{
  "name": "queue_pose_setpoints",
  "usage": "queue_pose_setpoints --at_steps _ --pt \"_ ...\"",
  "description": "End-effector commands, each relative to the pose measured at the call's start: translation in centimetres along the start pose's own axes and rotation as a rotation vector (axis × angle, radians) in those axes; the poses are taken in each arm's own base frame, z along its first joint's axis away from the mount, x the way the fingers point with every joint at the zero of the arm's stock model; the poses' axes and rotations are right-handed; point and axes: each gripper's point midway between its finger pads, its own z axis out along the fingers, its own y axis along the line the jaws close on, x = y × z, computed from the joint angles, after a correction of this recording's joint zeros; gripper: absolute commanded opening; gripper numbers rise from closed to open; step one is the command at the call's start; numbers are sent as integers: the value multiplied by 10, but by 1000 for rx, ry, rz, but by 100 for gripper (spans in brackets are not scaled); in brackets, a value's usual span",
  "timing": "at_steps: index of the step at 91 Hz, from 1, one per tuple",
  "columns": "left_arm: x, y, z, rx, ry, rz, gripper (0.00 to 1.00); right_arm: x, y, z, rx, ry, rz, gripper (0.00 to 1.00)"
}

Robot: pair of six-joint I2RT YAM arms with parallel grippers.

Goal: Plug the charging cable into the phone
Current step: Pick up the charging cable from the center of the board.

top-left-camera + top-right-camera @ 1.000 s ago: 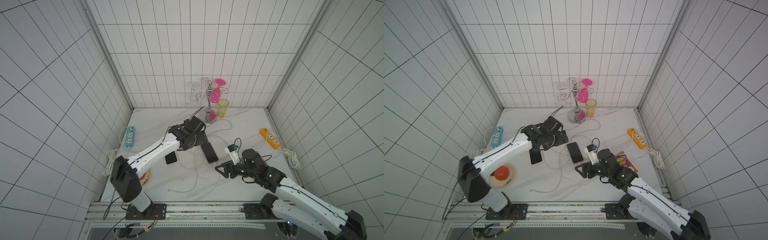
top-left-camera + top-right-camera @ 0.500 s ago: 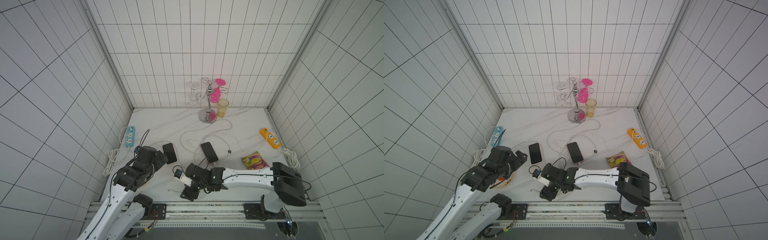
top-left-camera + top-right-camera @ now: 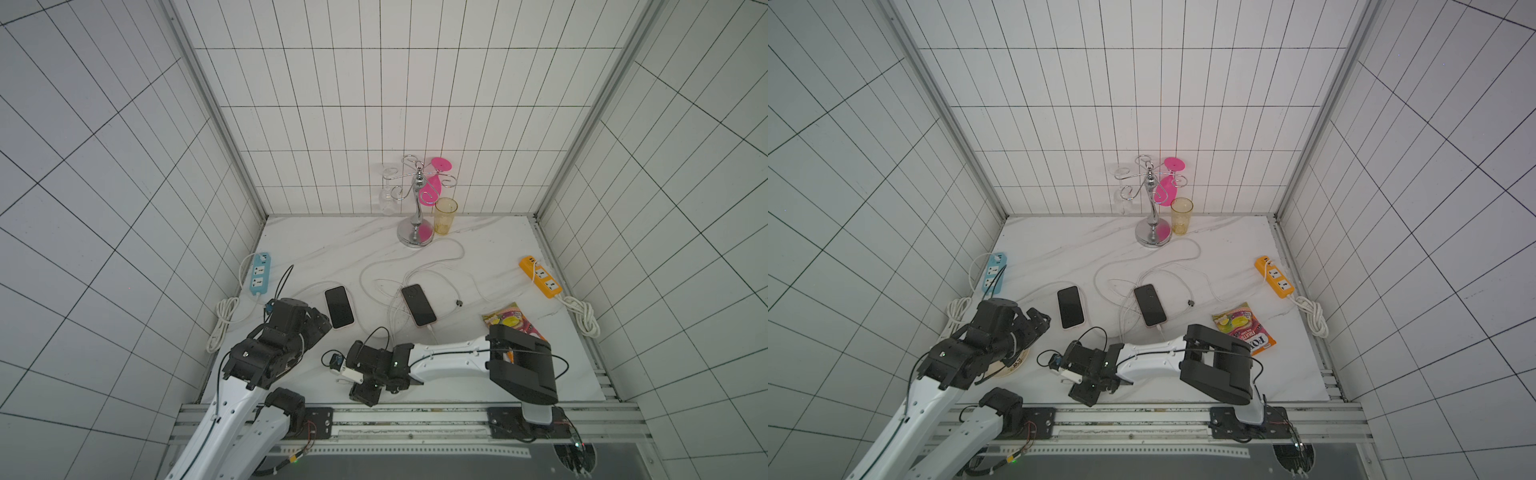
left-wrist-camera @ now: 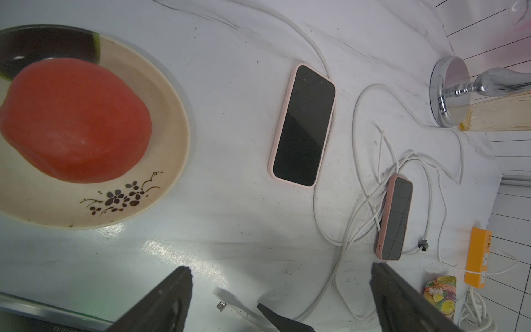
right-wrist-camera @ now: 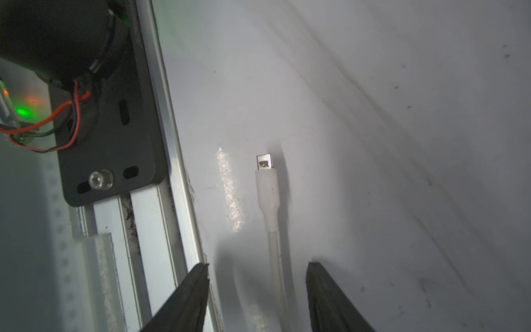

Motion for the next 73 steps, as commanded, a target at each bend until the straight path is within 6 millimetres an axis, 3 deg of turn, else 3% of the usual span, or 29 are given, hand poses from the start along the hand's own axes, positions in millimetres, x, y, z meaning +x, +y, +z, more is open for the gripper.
queue_pose_setpoints --at_steps 1,28,48,61,73 --pt "-3 -4 -5 12 -9 12 97 11 -11 7 77 37 -12 53" --pt "-1 -7 -3 29 5 -5 97 13 -21 10 130 19 -38 29" --pt "0 -18 -7 64 28 -8 97 7 -17 10 105 -44 -27 13" --pt "7 -32 -9 133 79 -23 97 -11 -21 -13 111 -152 19 0" --pt "8 -53 -22 243 105 -43 95 -24 -40 -53 126 -268 135 0"
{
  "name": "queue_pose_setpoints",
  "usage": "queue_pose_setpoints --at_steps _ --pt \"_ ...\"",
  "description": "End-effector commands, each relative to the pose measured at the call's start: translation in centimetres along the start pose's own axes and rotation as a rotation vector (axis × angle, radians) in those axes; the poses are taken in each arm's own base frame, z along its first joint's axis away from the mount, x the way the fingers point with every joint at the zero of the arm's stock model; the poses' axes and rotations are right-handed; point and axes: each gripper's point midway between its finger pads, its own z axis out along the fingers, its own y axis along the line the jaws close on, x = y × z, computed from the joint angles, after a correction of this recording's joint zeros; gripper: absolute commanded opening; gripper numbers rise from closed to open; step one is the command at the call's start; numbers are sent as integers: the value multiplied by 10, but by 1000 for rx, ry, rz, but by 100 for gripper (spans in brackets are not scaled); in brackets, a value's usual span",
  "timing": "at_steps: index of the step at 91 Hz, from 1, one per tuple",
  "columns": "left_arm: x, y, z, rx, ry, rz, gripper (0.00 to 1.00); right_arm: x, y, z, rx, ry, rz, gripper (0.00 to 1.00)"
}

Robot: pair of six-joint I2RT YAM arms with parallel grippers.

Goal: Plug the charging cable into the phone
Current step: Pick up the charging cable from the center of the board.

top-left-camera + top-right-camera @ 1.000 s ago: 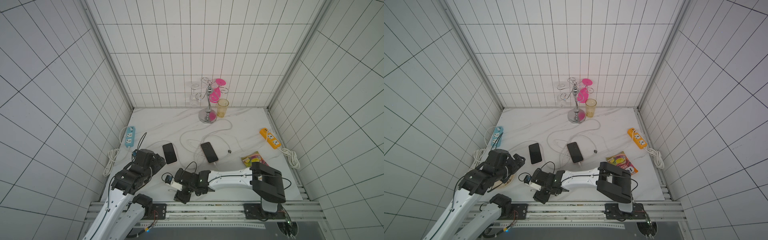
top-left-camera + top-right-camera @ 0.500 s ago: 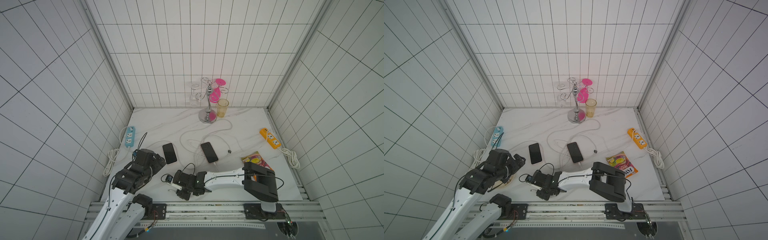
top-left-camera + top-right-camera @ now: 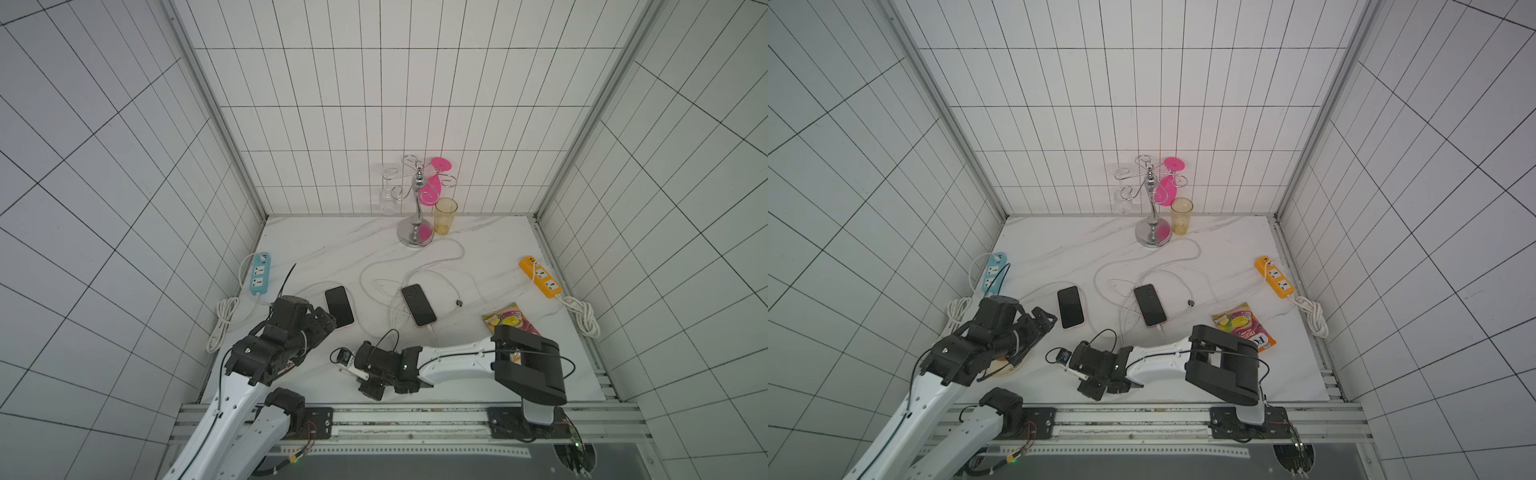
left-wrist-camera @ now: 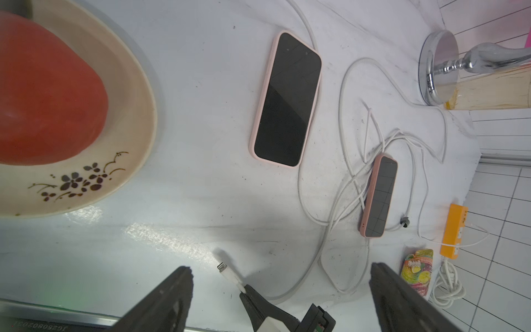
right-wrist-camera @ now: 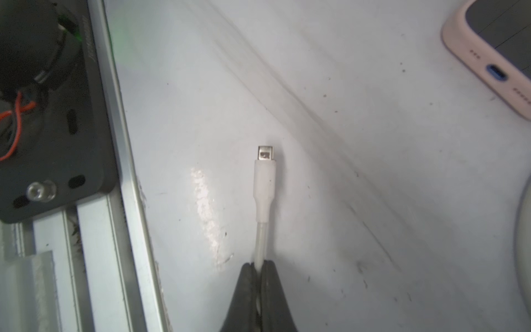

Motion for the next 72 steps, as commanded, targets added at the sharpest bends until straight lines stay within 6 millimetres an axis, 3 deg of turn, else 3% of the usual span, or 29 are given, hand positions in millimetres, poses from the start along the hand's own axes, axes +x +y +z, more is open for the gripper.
queue_pose_setpoints --at_steps 1,13,25,36,54,72 --pt "-3 -37 -19 164 6 -11 94 -33 -22 -38 28 -153 130 0" --pt "0 -66 -34 311 34 -3 88 -38 -55 -87 53 -290 277 0" --pt "17 -93 -27 429 170 12 76 -36 -84 -136 120 -409 372 0" --pt "24 -104 -20 428 187 96 66 -30 -98 -162 150 -469 426 0" --pt "53 -144 -16 550 241 212 65 -24 -95 -166 141 -437 396 0" --pt "65 -150 0 492 251 279 58 -24 -86 -162 93 -421 378 0"
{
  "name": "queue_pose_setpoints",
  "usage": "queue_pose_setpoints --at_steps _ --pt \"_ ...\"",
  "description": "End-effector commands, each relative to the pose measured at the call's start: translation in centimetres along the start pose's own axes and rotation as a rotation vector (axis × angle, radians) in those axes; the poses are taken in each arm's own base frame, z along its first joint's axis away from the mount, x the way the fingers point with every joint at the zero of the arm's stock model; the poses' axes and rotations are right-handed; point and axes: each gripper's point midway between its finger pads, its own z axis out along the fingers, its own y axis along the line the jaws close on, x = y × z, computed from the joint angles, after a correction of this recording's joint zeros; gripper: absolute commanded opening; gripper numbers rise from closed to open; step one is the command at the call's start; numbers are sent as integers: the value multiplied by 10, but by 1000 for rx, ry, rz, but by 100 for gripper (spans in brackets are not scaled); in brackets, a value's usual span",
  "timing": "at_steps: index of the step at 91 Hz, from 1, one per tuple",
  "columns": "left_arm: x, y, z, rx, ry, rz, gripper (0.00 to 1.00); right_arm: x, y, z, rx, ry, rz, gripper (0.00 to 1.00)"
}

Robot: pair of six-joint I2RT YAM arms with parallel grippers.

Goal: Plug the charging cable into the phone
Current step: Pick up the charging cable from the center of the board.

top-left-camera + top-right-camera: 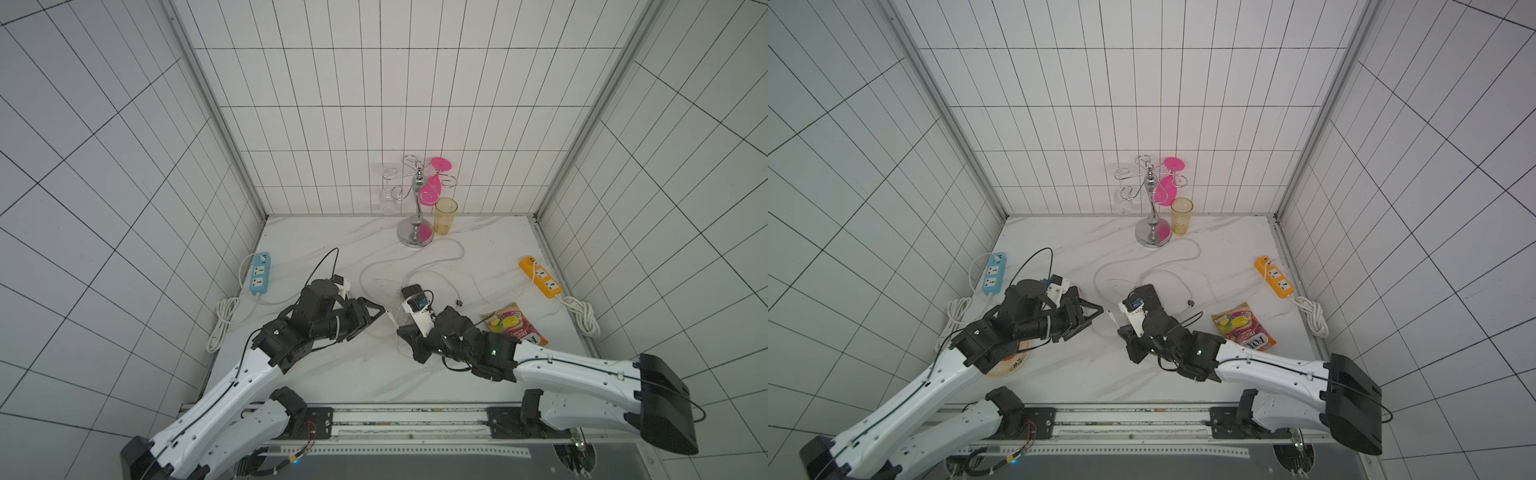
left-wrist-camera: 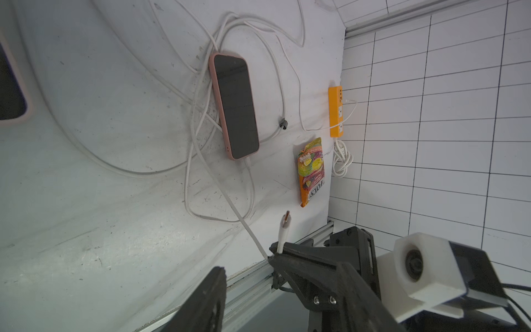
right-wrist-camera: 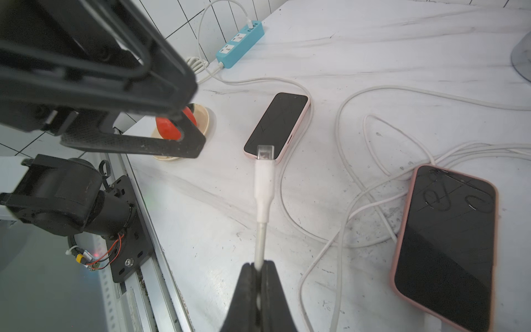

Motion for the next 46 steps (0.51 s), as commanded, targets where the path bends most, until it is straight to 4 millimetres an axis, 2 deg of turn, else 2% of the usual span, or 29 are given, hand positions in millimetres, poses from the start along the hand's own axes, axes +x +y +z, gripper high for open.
queue_pose_setpoints --at_steps 1,18,38,46 --pt "-13 -16 2 30 -52 57 57 8 2 2 -24 34 -1 0" --pt "-11 -8 13 0 -25 73 50 7 7 -2 -56 20 -6 0" --pt "-10 -14 24 28 10 87 32 7 14 -3 -94 34 -18 0" --pt "-9 -15 24 35 18 92 29 7 14 -3 -94 37 -17 0"
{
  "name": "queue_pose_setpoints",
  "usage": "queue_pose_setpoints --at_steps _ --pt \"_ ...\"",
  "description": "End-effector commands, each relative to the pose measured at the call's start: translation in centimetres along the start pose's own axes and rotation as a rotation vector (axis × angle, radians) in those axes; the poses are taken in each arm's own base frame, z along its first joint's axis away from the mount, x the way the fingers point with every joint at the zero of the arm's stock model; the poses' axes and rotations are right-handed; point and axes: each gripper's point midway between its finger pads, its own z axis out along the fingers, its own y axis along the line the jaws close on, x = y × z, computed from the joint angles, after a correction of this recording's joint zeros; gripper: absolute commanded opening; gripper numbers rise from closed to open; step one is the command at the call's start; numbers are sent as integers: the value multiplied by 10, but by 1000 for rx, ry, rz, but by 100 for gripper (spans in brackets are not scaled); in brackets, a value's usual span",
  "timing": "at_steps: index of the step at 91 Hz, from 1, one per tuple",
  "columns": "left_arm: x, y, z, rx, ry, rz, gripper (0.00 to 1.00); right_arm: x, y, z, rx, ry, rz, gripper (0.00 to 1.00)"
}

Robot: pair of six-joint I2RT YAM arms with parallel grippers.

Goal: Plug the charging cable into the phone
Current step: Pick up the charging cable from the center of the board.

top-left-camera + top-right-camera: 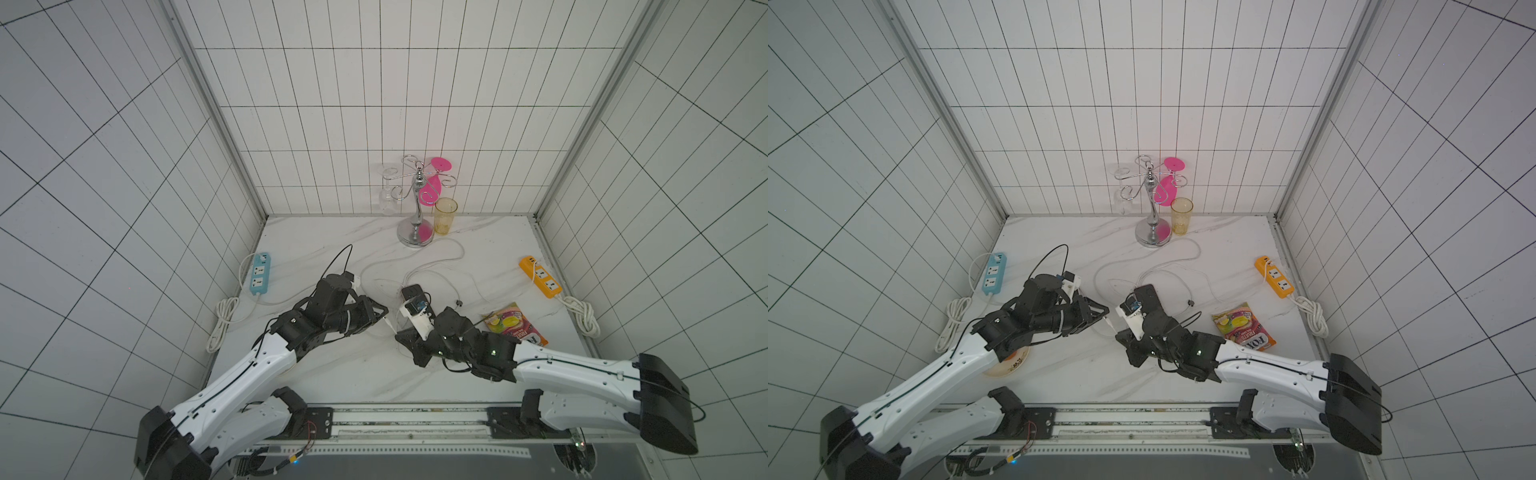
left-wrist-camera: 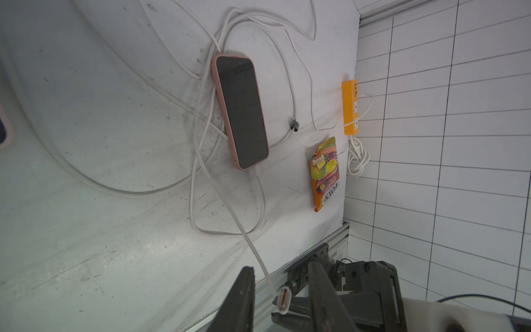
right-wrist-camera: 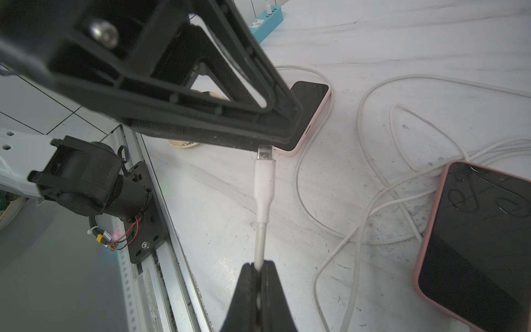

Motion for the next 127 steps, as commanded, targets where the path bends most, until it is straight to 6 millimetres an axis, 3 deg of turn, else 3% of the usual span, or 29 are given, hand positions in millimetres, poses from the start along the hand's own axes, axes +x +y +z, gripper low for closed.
queue_pose_setpoints --at_steps 1,19,53,82,99,127 --pt "-5 -21 -4 68 -12 50 29 -1 2 -2 -17 3 -9 0" --pt "2 -19 -5 76 10 56 21 -4 3 -1 -17 2 -7 0" --pt "15 -6 -5 72 37 58 27 -14 5 -2 -24 -18 20 0" --pt "15 1 0 47 37 53 27 -15 6 -2 -30 -18 21 0" --pt "6 12 -9 -28 -31 50 29 -11 4 -3 -27 -9 24 0" --pt "10 4 -3 21 3 49 26 -11 5 -3 -30 -11 27 0"
